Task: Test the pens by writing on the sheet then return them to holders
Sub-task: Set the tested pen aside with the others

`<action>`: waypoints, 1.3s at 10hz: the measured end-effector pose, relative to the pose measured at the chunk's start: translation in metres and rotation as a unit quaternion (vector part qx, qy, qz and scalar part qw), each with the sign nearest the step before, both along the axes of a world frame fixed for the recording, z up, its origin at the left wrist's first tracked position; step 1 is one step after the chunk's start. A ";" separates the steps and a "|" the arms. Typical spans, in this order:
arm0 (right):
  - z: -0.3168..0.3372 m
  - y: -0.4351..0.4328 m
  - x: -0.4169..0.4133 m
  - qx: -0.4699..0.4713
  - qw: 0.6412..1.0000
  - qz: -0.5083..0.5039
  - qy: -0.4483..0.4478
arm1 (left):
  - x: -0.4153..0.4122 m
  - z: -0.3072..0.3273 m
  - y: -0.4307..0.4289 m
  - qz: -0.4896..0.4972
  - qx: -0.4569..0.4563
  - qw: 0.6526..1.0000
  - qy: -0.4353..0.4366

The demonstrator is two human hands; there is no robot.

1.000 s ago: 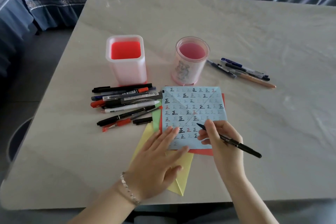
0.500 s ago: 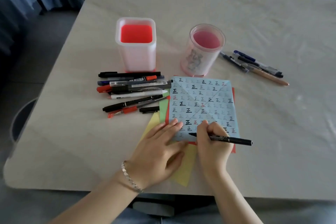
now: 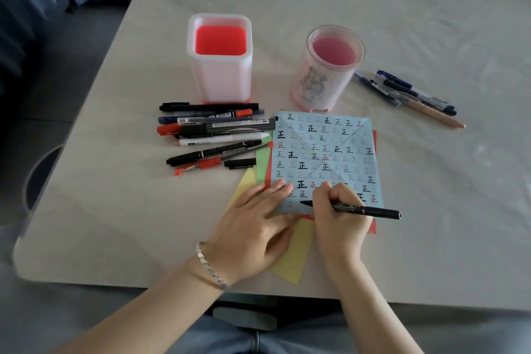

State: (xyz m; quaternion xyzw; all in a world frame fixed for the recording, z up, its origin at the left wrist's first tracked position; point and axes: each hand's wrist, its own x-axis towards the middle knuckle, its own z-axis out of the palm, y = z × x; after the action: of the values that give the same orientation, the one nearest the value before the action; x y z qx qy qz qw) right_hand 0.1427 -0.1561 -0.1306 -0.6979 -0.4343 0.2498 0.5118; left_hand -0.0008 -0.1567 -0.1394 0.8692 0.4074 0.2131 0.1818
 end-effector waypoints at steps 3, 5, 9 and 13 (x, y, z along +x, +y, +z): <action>-0.003 0.002 0.000 0.021 0.999 0.014 -0.036 | 0.000 0.002 0.000 0.001 -0.001 1.000 0.013; -0.001 0.001 0.000 0.006 0.999 -0.029 -0.028 | 0.000 0.000 0.000 -0.002 0.004 1.000 0.013; -0.006 0.001 0.002 0.026 0.999 -0.015 -0.023 | 0.000 -0.001 0.000 0.000 -0.002 1.000 0.009; -0.005 0.001 0.002 0.021 1.000 -0.018 0.006 | 0.000 -0.001 0.000 -0.001 -0.001 1.000 0.008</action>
State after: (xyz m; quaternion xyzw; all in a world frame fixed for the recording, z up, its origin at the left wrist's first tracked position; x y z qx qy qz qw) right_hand 0.1448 -0.1551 -0.1359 -0.6931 -0.4238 0.2351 0.5336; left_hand -0.0013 -0.1567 -0.1406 0.8712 0.4078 0.2058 0.1799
